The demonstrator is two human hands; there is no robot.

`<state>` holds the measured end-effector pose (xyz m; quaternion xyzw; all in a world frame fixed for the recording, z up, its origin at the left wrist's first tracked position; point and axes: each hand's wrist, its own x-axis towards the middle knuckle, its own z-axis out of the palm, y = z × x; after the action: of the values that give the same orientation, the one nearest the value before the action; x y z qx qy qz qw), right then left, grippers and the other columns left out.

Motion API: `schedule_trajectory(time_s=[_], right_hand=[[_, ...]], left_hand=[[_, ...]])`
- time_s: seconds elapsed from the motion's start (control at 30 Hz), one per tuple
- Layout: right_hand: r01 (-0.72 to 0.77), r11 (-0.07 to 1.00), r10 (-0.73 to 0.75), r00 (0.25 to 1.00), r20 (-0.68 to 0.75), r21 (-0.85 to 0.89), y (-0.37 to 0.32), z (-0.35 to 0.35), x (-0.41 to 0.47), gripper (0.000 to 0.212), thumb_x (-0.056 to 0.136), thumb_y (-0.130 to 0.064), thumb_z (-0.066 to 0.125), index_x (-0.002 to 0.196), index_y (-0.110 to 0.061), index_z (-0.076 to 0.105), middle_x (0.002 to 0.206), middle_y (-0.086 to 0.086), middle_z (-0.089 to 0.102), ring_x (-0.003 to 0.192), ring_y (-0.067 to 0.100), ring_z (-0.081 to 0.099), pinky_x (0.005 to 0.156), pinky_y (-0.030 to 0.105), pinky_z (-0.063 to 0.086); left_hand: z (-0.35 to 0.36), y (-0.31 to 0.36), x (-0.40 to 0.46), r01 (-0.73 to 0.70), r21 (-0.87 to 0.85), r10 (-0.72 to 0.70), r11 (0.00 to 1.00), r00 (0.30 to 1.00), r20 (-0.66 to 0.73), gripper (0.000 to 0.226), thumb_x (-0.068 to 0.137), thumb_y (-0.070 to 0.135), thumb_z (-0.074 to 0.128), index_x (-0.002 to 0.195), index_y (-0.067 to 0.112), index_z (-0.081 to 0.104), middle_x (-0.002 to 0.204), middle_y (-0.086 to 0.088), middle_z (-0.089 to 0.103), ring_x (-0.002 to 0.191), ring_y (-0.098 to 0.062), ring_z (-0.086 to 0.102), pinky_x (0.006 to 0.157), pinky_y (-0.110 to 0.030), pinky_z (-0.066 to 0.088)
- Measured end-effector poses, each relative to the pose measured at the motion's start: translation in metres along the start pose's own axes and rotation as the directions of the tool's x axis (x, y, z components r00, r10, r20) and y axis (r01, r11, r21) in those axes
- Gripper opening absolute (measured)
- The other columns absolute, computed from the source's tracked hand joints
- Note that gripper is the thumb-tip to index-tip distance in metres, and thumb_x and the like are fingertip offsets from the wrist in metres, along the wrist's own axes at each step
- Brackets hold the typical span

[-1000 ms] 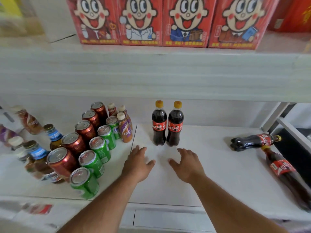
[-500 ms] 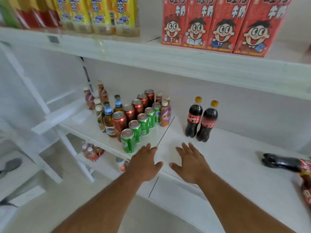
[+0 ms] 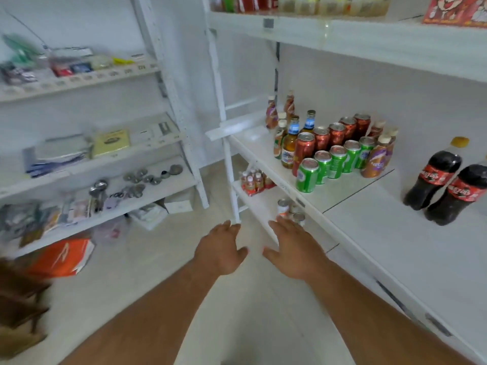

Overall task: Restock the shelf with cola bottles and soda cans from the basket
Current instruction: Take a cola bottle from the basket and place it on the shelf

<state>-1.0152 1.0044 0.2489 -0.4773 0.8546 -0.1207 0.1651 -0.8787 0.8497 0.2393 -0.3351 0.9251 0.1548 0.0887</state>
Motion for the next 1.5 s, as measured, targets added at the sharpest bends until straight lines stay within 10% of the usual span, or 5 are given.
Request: schedule_trajectory(time_s=[0.63, 1.5], right_hand=[[0.503, 0.864, -0.48, 0.838, 0.26, -0.026, -0.356, 0.129, 0.087, 0.085, 0.1, -0.062, 0.051, 0.166, -0.017, 0.022, 0.174, 0.006, 0.021, 0.159, 0.025, 0.02, 0.128, 0.039, 0.023], [0.694, 0.715, -0.665, 0.637, 0.391, 0.085, -0.67, 0.234, 0.299, 0.072, 0.096, -0.06, 0.058, 0.152, -0.018, 0.041, 0.152, 0.007, 0.052, 0.137, 0.029, 0.051, 0.106, 0.045, 0.049]], left_hand=[[-0.031, -0.353, -0.172, 0.572, -0.303, -0.624, 0.762, 0.773, -0.112, 0.079, 0.097, 0.059, 0.059, 0.163, 0.026, 0.031, 0.171, -0.002, 0.029, 0.154, -0.027, 0.034, 0.122, -0.045, 0.035], [-0.13, -0.635, -0.157, 0.739, -0.473, -0.845, 0.48, 0.534, -0.023, 0.065, 0.102, 0.042, 0.063, 0.16, 0.024, 0.04, 0.161, 0.001, 0.042, 0.143, -0.021, 0.048, 0.107, -0.035, 0.046]])
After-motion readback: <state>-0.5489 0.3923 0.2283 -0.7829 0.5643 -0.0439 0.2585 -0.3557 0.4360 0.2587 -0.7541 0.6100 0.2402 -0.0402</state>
